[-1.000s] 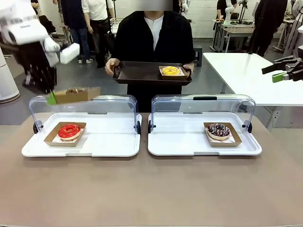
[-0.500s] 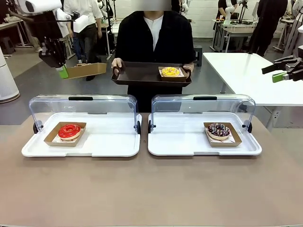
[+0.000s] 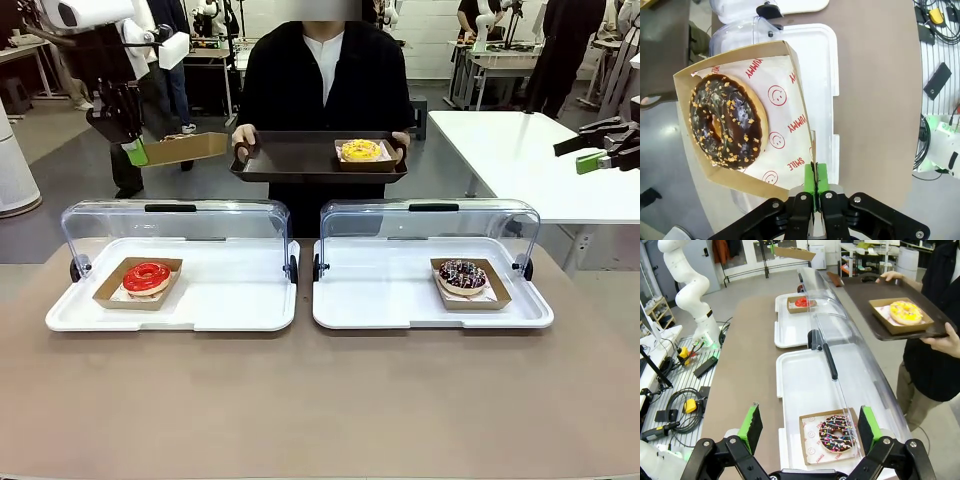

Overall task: Provide the desired donut to the person.
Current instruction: Place the picked Paper togo box onto the Handle tray extended by the person.

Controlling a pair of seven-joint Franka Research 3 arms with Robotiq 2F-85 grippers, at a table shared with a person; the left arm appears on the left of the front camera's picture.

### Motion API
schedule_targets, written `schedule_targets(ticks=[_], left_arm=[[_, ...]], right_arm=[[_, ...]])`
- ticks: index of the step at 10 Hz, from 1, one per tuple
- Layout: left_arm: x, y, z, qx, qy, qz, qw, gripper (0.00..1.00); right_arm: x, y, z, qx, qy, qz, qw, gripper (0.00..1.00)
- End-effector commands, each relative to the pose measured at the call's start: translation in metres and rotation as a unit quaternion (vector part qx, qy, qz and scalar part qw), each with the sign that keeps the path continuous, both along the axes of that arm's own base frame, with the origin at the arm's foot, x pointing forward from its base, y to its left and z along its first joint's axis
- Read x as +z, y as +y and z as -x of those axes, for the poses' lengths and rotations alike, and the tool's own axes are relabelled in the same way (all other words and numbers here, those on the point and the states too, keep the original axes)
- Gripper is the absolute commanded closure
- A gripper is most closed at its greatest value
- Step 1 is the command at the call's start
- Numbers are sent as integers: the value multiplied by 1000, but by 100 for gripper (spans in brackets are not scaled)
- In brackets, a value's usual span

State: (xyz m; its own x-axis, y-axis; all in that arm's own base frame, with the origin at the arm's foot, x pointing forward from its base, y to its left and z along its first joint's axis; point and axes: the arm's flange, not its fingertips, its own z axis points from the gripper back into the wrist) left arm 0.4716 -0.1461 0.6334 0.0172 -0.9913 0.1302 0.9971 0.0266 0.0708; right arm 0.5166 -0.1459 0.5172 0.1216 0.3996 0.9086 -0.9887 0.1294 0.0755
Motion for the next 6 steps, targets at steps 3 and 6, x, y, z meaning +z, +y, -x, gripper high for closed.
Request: schedule_targets(ticks=[3, 6], left_arm=[[2, 2, 4, 0, 0, -3, 1000, 100], [2, 2, 4, 0, 0, -3, 1000, 100]], right_arm=[[1, 1, 0, -3, 2, 0, 1000, 0], [1, 1, 0, -3, 2, 0, 1000, 0]])
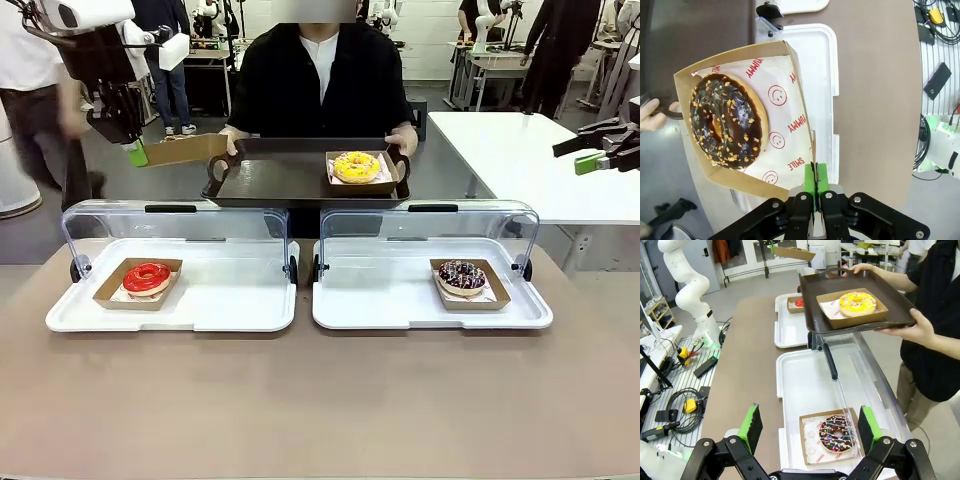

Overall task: Provide the desired donut to the person.
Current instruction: Place the picked Paper togo box onto the Handle tray extended by the person.

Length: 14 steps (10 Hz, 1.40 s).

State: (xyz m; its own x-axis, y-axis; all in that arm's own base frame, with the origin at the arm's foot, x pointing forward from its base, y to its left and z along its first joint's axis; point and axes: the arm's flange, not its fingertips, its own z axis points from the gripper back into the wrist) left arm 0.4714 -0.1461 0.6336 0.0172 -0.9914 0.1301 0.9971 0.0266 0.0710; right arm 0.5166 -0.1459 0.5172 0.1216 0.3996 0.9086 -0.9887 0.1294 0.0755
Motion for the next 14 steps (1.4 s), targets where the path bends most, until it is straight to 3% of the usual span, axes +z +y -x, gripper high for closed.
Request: schedule_targets(ticks=[1, 7, 14], left_arm=[[0, 0, 0, 0, 0, 0, 1000, 99], [30, -51, -42, -64, -4, -13, 998, 99], [-1, -111, -86, -58, 4, -52, 997, 99]], right_arm=[[1, 1, 0, -3, 2, 0, 1000, 0], [1, 1, 0, -3, 2, 0, 1000, 0], [1, 1, 0, -3, 2, 0, 1000, 0]])
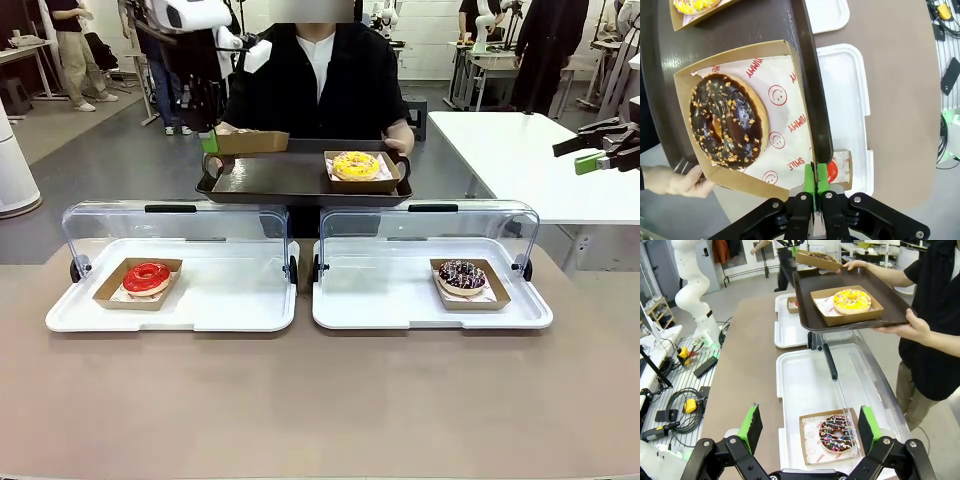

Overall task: Provide the desired donut to the person.
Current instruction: Place the picked Paper togo box onto the Handle tray extended by the person.

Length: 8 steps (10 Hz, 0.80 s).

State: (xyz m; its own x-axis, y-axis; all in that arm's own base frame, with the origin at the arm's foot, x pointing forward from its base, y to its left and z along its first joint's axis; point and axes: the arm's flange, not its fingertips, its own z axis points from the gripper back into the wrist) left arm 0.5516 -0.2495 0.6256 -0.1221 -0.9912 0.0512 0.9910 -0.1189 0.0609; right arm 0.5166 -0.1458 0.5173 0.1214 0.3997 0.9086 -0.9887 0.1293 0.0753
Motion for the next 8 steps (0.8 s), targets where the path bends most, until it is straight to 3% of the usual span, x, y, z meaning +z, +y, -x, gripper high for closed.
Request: schedule_targets(ticks=[1, 8], left_arm=[[3, -13, -8, 11, 1, -18, 1000, 99], [-27, -37, -36, 23, 17, -39, 999, 99]], right_arm=[[1, 1, 0, -3, 2, 0, 1000, 0], [1, 1, 0, -3, 2, 0, 1000, 0]])
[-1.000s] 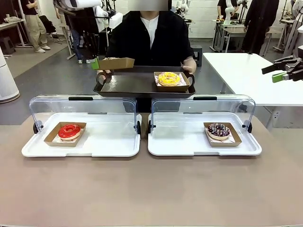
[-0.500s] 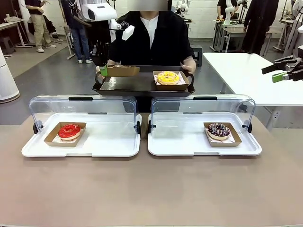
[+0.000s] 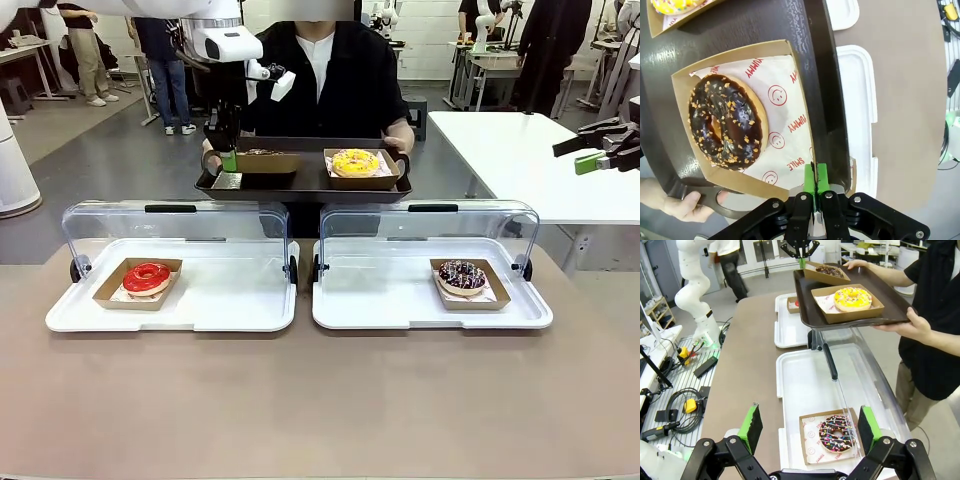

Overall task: Provide the desired donut to the person.
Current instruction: Place the picked Paper togo box onto the Handle tray extended by the person.

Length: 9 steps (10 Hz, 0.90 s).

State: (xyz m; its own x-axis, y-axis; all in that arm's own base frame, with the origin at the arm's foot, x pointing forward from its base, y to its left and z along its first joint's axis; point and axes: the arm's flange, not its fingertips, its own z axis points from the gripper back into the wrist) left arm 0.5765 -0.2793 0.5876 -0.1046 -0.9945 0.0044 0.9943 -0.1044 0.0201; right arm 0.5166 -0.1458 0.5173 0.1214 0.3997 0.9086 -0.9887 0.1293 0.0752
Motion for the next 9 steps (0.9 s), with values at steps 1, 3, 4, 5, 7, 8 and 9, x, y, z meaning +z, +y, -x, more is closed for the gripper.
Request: schedule_targets(ticks=[1, 3, 4, 5, 7, 8, 9], left_arm=[[9, -8, -14, 13, -1, -10, 1000, 99], [5, -9, -17, 7, -1, -6, 1000, 64], [5, -9, -17, 4, 1, -6, 1000, 42], [4, -10, -17, 2, 3, -4, 1000, 7], [1, -10, -19, 0, 10, -3, 1000, 0], [1, -10, -19, 0, 13, -1, 1000, 0], [1, -11, -19, 0, 14, -1, 1000, 0]], right_arm=[[1, 1, 0, -3, 2, 0, 1000, 0], [1, 1, 0, -3, 2, 0, 1000, 0], [1, 1, 0, -3, 2, 0, 1000, 0], [1, 1, 0, -3, 2, 0, 1000, 0], [1, 1, 0, -3, 2, 0, 1000, 0], [1, 1, 0, -3, 2, 0, 1000, 0], [1, 1, 0, -3, 2, 0, 1000, 0]])
